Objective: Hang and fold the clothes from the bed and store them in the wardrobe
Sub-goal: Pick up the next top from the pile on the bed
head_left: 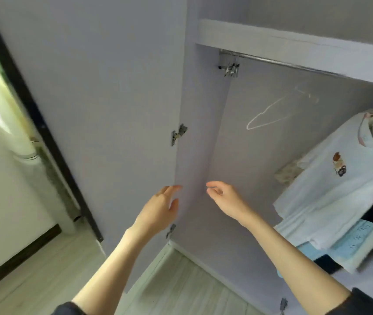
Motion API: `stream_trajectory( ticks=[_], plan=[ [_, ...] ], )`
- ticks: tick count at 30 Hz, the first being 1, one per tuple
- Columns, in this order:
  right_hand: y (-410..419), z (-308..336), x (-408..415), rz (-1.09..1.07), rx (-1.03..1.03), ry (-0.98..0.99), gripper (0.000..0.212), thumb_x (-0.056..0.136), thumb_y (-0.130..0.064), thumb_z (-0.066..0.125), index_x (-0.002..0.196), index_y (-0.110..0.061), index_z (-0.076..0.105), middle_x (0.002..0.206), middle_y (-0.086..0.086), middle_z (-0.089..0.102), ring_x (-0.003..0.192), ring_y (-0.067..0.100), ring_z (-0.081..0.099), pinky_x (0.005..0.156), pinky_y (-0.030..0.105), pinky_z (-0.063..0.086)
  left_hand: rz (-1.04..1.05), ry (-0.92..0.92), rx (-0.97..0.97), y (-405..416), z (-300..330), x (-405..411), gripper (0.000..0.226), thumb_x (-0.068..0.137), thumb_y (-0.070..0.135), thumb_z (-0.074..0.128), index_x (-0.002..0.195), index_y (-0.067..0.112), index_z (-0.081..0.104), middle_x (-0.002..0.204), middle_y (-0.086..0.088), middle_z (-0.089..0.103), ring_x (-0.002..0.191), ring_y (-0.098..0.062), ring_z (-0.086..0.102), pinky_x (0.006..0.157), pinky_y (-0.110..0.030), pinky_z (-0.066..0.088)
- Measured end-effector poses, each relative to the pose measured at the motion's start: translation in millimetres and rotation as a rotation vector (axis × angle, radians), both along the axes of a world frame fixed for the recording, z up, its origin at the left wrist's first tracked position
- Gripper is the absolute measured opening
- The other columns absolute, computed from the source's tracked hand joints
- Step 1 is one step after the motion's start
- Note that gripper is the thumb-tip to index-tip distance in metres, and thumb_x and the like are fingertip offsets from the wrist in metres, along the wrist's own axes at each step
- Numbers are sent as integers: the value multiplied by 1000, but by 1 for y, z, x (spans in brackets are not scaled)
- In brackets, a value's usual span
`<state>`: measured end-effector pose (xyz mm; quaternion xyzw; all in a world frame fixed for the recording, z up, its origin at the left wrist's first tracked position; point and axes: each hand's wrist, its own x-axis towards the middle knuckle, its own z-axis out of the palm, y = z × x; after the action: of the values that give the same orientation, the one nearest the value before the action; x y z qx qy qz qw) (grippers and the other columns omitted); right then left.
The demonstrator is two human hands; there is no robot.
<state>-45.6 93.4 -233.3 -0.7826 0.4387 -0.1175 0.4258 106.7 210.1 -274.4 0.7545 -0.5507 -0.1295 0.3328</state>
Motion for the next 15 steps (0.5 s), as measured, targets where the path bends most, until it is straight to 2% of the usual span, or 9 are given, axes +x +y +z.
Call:
stream_trajectory(
  ticks=[5, 9, 12, 15],
  plan=[
    [104, -26, 72, 332, 89, 94, 30, 98, -19, 47, 123, -9, 59, 121, 6, 63, 114, 17, 57, 91, 22, 40, 191, 45, 109, 130, -32, 41, 37, 97, 19, 44, 134, 22, 47, 133, 3, 51, 122, -16, 50, 101, -31, 39],
    [201, -43, 140, 613, 112, 111, 28, 97, -20, 47, 120, -11, 61, 114, 5, 66, 100, 9, 57, 81, 18, 42, 427, 88, 153, 250, -46, 79, 34, 97, 20, 45, 131, 22, 49, 127, 3, 55, 119, -15, 51, 101, -32, 38],
    [264, -53, 191, 755, 109, 114, 25, 97, -20, 48, 116, -13, 63, 109, 3, 68, 96, 9, 57, 89, 24, 44, 599, 143, 167, 333, -52, 99, 35, 96, 17, 45, 130, 23, 50, 125, 5, 56, 118, -13, 52, 101, -32, 39],
    [331, -61, 248, 908, 124, 113, 23, 96, -19, 49, 113, -13, 64, 106, 4, 69, 93, 9, 58, 87, 22, 43, 816, 206, 146, 412, -54, 123, 34, 96, 15, 45, 128, 21, 53, 123, 2, 59, 115, -13, 54, 99, -28, 40]
  ],
)
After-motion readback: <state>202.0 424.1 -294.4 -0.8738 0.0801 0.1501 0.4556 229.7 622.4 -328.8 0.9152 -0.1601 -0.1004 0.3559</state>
